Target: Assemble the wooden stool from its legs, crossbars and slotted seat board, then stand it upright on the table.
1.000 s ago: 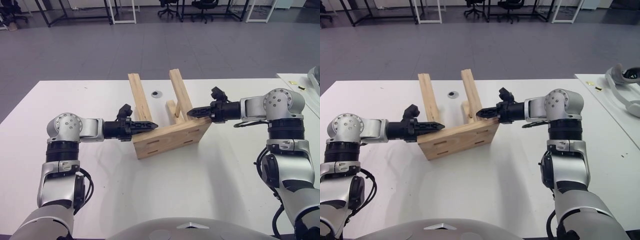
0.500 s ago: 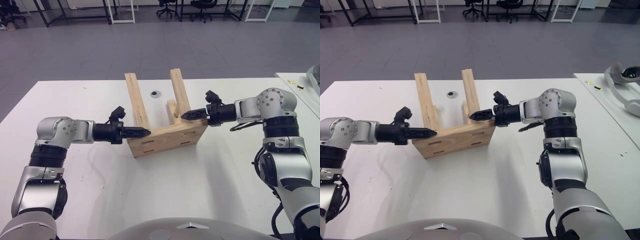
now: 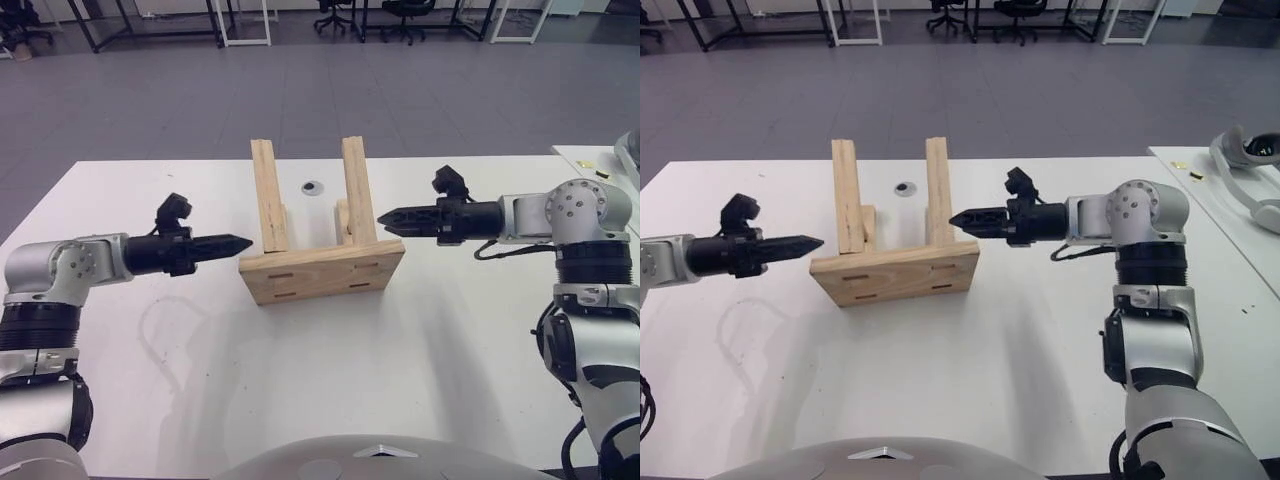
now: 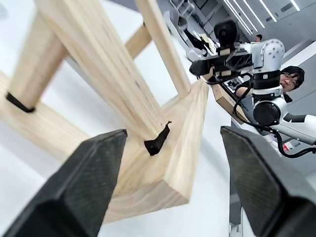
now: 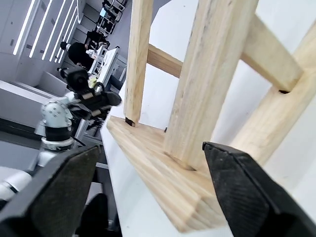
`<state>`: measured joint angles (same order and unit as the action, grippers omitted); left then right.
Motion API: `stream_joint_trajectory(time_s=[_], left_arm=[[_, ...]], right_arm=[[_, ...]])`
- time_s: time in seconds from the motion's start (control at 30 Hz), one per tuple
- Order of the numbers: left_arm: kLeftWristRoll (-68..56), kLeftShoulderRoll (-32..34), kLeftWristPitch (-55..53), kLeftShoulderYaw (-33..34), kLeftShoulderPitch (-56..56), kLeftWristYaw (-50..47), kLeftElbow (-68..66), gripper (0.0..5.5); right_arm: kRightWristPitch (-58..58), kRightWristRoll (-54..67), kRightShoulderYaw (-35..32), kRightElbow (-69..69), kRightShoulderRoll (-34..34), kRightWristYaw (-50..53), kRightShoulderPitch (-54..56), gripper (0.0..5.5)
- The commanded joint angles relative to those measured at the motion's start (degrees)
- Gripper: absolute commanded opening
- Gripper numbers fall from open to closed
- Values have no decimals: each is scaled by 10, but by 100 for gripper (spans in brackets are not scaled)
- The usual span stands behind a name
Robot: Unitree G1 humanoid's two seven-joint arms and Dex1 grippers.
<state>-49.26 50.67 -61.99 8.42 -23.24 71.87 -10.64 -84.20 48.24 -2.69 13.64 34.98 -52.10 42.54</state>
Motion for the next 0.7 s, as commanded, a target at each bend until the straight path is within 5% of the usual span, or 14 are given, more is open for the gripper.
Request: stream_joint_trajectory(time_s=[0.03, 0.13, 0.27, 0.47, 0.7], left_arm=[[107, 37, 206, -1, 77, 48, 36, 348], [188, 28, 385, -23, 134, 88, 38, 348], [249, 22, 508, -48, 185, 116, 25, 348], [291, -35, 591, -76, 128, 89, -42, 348], [329, -81, 623, -120, 53, 91, -110, 427]], right_arm=[[273, -129, 91, -69, 96, -123, -101, 390], [448, -197, 109, -67, 118, -188, -156, 390], [509, -203, 117, -62, 134, -274, -183, 390], [535, -239, 127, -33, 84, -239, -170, 390], [583, -289, 151, 5, 35, -223, -138, 503]])
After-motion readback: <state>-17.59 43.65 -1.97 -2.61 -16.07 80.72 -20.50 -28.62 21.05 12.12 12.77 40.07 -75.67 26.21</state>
